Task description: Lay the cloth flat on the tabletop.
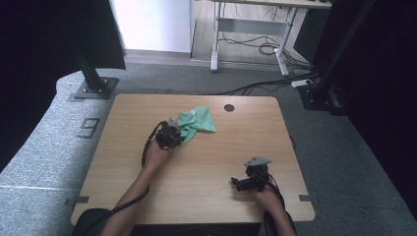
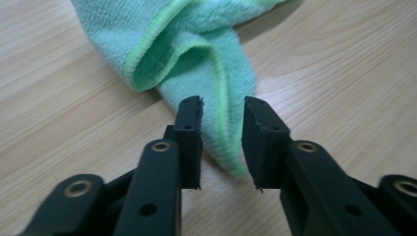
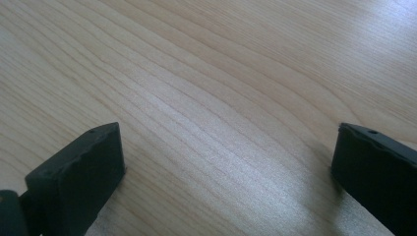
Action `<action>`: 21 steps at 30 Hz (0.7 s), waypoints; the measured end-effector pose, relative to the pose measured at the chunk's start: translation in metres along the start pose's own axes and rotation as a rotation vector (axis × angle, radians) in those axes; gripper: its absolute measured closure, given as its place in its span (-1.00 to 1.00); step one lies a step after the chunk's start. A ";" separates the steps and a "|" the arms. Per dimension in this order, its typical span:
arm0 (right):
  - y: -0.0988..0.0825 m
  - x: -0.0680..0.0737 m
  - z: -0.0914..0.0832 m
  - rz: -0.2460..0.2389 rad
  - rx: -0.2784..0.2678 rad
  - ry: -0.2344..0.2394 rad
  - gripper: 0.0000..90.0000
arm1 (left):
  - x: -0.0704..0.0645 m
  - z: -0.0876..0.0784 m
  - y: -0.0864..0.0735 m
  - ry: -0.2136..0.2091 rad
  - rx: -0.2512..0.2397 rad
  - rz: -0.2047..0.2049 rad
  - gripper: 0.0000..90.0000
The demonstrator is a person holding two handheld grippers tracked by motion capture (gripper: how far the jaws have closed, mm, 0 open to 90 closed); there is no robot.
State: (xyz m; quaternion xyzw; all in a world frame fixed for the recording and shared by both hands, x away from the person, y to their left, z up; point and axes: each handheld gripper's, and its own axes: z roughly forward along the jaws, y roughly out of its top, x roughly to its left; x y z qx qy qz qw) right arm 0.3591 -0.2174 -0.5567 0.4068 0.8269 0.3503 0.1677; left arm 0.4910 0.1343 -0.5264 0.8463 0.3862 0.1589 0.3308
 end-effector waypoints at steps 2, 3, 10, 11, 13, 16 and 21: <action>0.000 0.000 0.000 0.000 0.000 0.000 -1.00 | 0.001 0.005 -0.002 0.025 0.028 0.017 0.69; 0.000 0.000 0.000 0.000 0.000 0.000 -1.00 | 0.001 0.005 -0.002 0.025 0.028 0.017 0.72; 0.000 0.000 0.000 0.000 0.000 0.000 -1.00 | -0.001 0.004 -0.010 0.019 0.024 0.007 0.80; 0.000 0.000 0.000 0.000 0.000 0.000 -1.00 | -0.002 0.003 -0.010 0.015 0.024 0.009 0.80; 0.000 0.000 0.000 0.000 0.000 0.000 -1.00 | -0.005 0.002 -0.012 0.010 0.022 0.011 0.80; 0.000 0.000 0.000 -0.001 0.000 0.000 -1.00 | -0.011 0.000 -0.015 -0.004 0.021 0.019 0.80; 0.000 0.000 0.000 0.000 0.000 0.000 -1.00 | -0.019 -0.004 -0.019 -0.025 0.024 0.032 0.80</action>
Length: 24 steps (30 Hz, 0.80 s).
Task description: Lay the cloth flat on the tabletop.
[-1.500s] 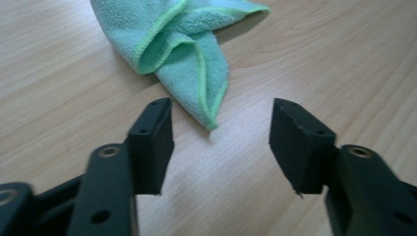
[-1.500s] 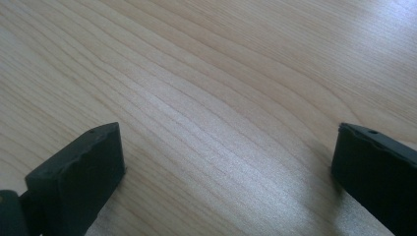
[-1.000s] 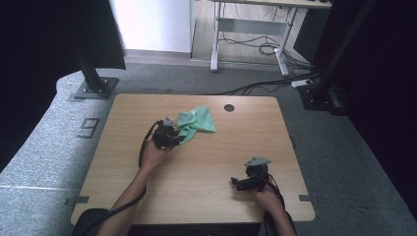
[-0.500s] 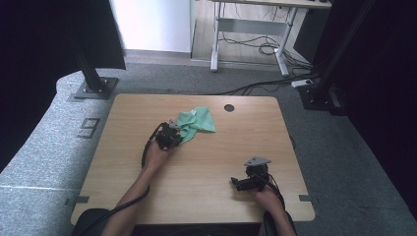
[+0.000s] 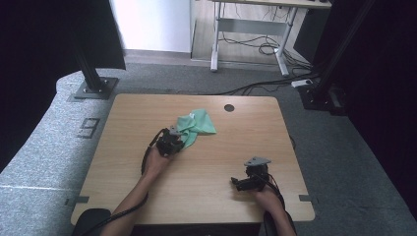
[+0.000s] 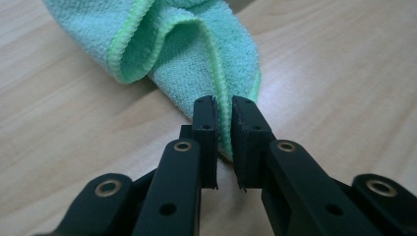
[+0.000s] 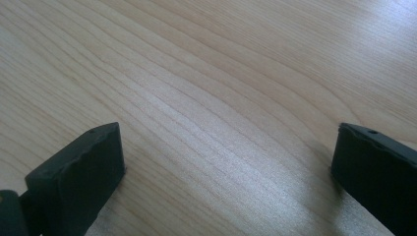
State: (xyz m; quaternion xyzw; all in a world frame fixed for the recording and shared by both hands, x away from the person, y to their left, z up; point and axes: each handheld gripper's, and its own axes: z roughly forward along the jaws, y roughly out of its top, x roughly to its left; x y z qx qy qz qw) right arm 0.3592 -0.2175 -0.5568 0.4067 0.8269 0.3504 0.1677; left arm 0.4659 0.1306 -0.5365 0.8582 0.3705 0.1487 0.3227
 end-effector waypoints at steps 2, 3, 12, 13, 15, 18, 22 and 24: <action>0.000 0.000 0.000 0.000 0.000 0.000 -1.00 | -0.004 -0.002 -0.003 -0.012 0.000 0.003 0.78; 0.000 0.000 0.000 0.000 0.000 0.000 -1.00 | -0.006 -0.004 -0.004 -0.017 0.001 0.006 0.78; 0.000 0.000 0.000 0.000 0.000 0.000 -1.00 | -0.018 -0.015 -0.018 -0.063 0.000 0.001 0.75; 0.000 0.000 0.000 0.000 0.000 0.000 -1.00 | -0.020 -0.018 -0.020 -0.068 -0.002 -0.001 0.75; 0.000 0.000 0.000 0.000 0.000 0.000 -1.00 | -0.024 -0.021 -0.024 -0.076 -0.003 -0.002 0.75; 0.000 0.000 0.000 0.000 0.000 0.000 -1.00 | -0.029 -0.026 -0.029 -0.084 0.001 0.007 0.75; 0.000 0.000 0.000 0.000 0.000 0.000 -1.00 | -0.036 -0.032 -0.037 -0.088 0.000 0.016 0.74; 0.000 0.000 0.000 0.000 0.000 0.000 -1.00 | -0.041 -0.037 -0.042 -0.092 -0.001 0.020 0.74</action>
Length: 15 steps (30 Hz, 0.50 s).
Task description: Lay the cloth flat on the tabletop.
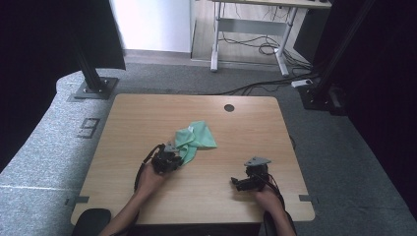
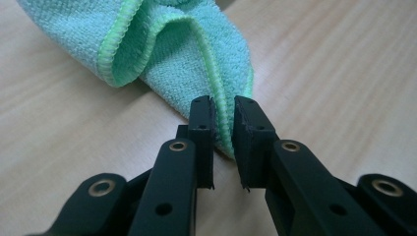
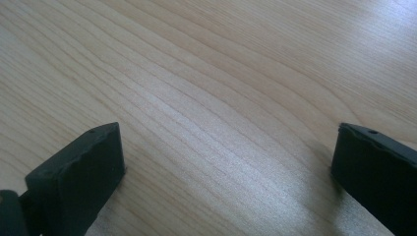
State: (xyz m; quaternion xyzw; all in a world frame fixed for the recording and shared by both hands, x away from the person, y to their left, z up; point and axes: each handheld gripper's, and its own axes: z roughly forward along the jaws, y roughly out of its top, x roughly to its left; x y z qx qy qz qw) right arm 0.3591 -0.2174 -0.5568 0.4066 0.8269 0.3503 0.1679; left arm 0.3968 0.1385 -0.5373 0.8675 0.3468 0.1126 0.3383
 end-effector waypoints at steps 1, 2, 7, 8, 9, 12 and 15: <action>0.000 0.000 0.000 0.000 0.000 0.000 -1.00 | -0.001 -0.001 -0.001 -0.003 -0.001 0.000 0.74; 0.000 0.000 0.000 0.000 0.000 0.000 -1.00 | -0.003 -0.002 -0.003 -0.004 -0.001 0.002 0.73; 0.000 0.000 0.000 0.000 0.000 0.000 -1.00 | -0.013 -0.008 -0.011 -0.016 -0.005 0.006 0.72; 0.000 0.000 0.000 0.000 0.000 0.000 -1.00 | -0.015 -0.010 -0.012 -0.018 -0.004 0.006 0.72; 0.000 0.000 0.000 0.000 0.000 0.000 -1.00 | -0.017 -0.011 -0.014 -0.022 -0.004 0.005 0.72; 0.000 0.000 0.000 0.000 0.000 0.000 -1.00 | -0.023 -0.015 -0.019 -0.031 -0.002 0.005 0.71; 0.000 0.000 0.000 0.000 0.000 0.000 -1.00 | -0.030 -0.019 -0.025 -0.038 -0.005 0.002 0.71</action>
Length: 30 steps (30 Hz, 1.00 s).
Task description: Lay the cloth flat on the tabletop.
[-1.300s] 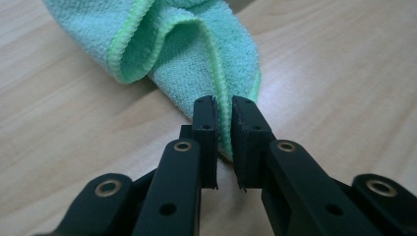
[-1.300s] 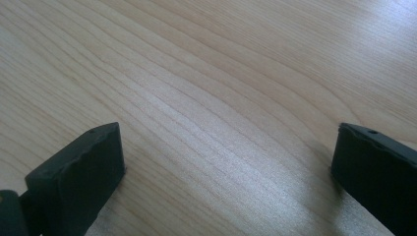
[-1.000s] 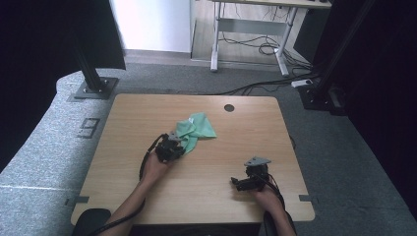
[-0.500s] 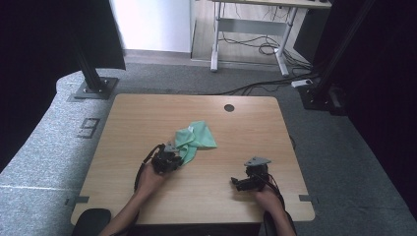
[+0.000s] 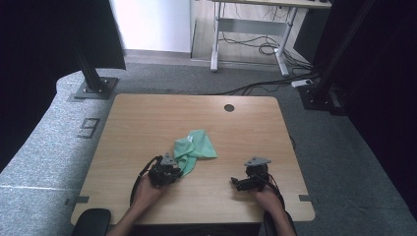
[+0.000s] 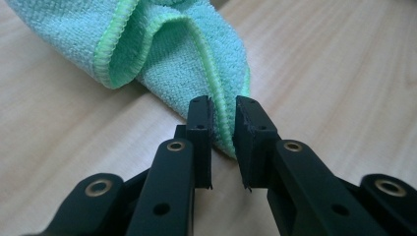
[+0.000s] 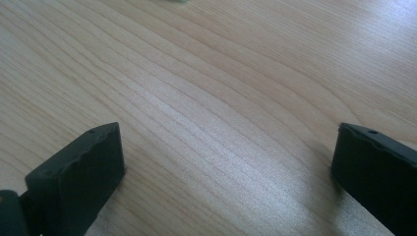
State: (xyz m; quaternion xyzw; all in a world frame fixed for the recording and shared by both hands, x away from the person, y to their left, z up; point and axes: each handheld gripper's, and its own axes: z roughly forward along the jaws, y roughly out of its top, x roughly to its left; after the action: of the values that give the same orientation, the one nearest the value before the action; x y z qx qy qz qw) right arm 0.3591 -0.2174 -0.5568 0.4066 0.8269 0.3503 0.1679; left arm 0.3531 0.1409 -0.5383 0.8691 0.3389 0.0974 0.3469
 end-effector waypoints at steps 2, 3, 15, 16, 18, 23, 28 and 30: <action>0.000 0.000 0.000 -0.001 0.000 0.000 -1.00 | -0.004 -0.002 -0.003 -0.001 -0.001 0.007 0.70; 0.000 0.000 0.000 -0.001 0.000 0.000 -1.00 | -0.005 -0.002 -0.003 -0.005 -0.001 0.005 0.70; 0.000 0.000 0.000 -0.001 0.000 0.000 -1.00 | 0.012 -0.022 0.044 -0.023 -0.088 0.023 0.18; 0.000 0.000 0.000 -0.001 0.000 0.000 -1.00 | 0.014 -0.021 0.048 -0.023 -0.089 0.023 0.17; 0.000 0.000 0.000 -0.001 0.000 0.000 -1.00 | 0.018 -0.019 0.059 -0.028 -0.091 0.025 0.15; 0.000 0.000 0.000 0.001 0.000 0.000 -1.00 | 0.024 -0.011 0.081 -0.025 -0.090 0.046 0.15; 0.000 0.000 0.000 0.000 0.000 0.000 -1.00 | 0.025 0.003 0.094 -0.039 -0.084 0.046 0.25; 0.000 0.000 0.000 0.000 0.000 0.000 -1.00 | 0.025 0.009 0.097 -0.041 -0.075 0.051 0.26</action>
State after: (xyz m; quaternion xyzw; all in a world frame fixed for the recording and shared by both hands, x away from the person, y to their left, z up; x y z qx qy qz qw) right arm 0.3592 -0.2175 -0.5568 0.4065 0.8270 0.3502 0.1680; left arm 0.4259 0.1007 -0.4815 0.8657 0.3054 0.1010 0.3836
